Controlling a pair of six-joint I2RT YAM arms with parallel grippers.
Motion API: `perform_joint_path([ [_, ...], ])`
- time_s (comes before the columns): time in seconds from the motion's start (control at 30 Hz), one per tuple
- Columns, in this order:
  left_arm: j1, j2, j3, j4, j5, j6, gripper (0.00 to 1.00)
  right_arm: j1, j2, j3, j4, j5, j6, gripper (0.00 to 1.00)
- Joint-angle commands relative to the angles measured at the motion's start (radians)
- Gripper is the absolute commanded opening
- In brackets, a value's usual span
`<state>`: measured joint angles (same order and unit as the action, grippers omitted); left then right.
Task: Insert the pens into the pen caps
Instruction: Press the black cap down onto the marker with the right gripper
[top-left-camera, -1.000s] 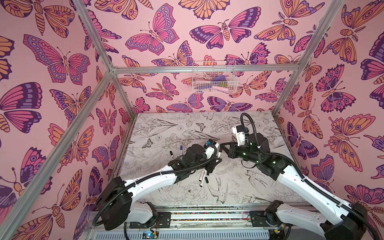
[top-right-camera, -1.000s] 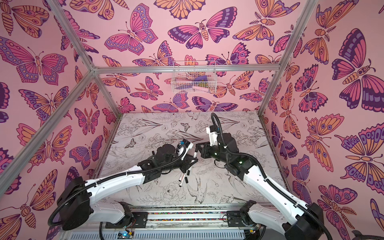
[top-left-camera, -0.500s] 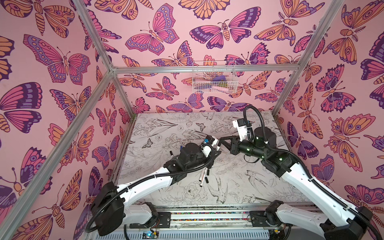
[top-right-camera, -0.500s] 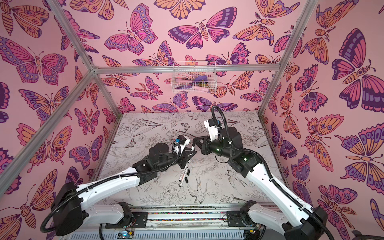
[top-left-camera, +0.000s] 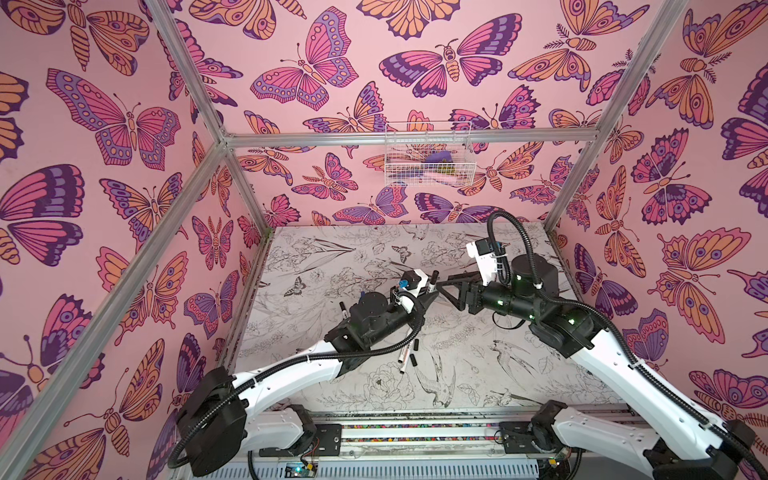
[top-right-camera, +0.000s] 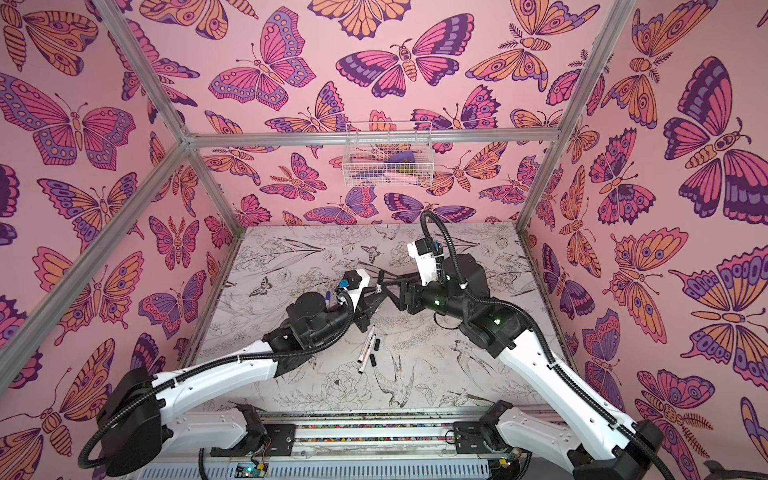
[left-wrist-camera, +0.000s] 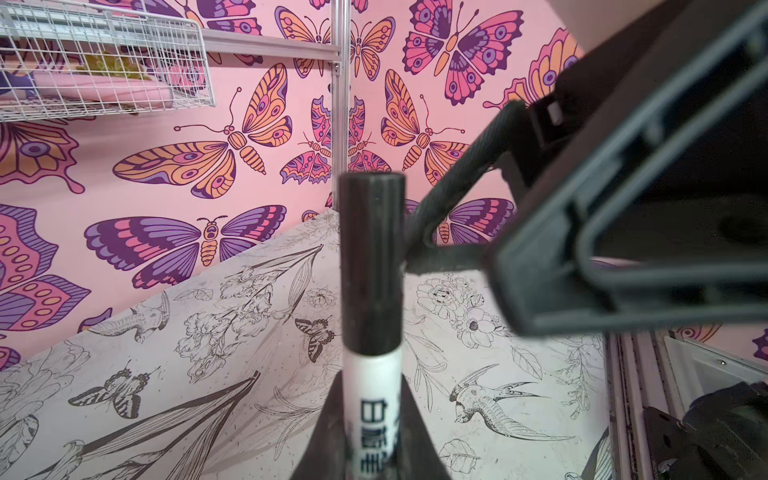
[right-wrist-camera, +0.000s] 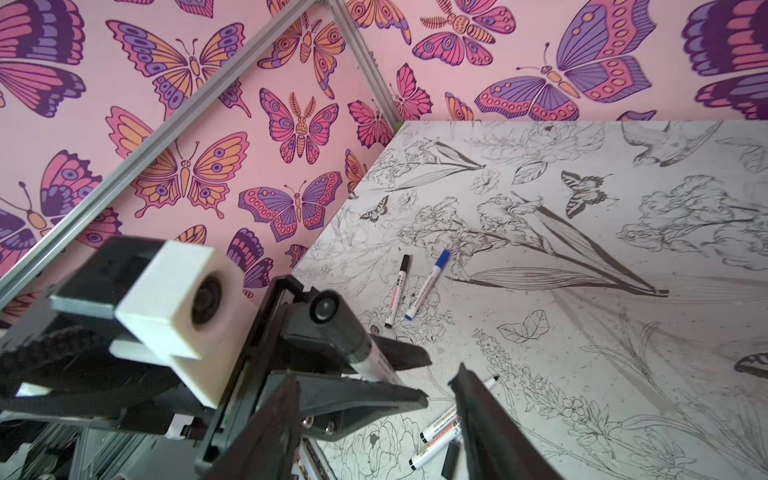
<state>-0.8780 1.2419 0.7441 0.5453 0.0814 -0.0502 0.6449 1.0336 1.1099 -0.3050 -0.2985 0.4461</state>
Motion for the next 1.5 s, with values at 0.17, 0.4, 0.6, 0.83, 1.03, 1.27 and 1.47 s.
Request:
perform_joint_path([
  [0.17,-0.034,0.002,-0.043,0.048,-0.034,-0.036,0.00,0.004,0.048,0.060,0.070,0.002,0.021,0.52],
  [0.4,-0.047,-0.001,-0.049,0.049,-0.051,-0.037,0.00,0.006,0.128,0.085,0.104,-0.055,0.049,0.39],
  [0.6,-0.047,-0.005,-0.049,0.049,-0.054,-0.030,0.00,0.008,0.131,0.069,0.100,-0.054,0.058,0.27],
  [0.83,-0.047,-0.007,-0.040,0.050,-0.063,-0.015,0.00,0.030,0.134,0.044,0.068,-0.058,0.064,0.18],
  [1.03,-0.047,-0.017,-0.010,0.051,-0.074,0.032,0.00,0.042,0.124,-0.003,0.010,-0.046,0.059,0.12],
  [1.27,-0.045,-0.022,0.069,0.110,-0.081,0.127,0.00,0.044,0.114,-0.068,-0.066,-0.042,0.033,0.07],
  [1.47,-0.044,-0.013,0.153,0.200,-0.022,0.195,0.00,0.044,0.127,-0.095,-0.082,-0.077,0.041,0.06],
])
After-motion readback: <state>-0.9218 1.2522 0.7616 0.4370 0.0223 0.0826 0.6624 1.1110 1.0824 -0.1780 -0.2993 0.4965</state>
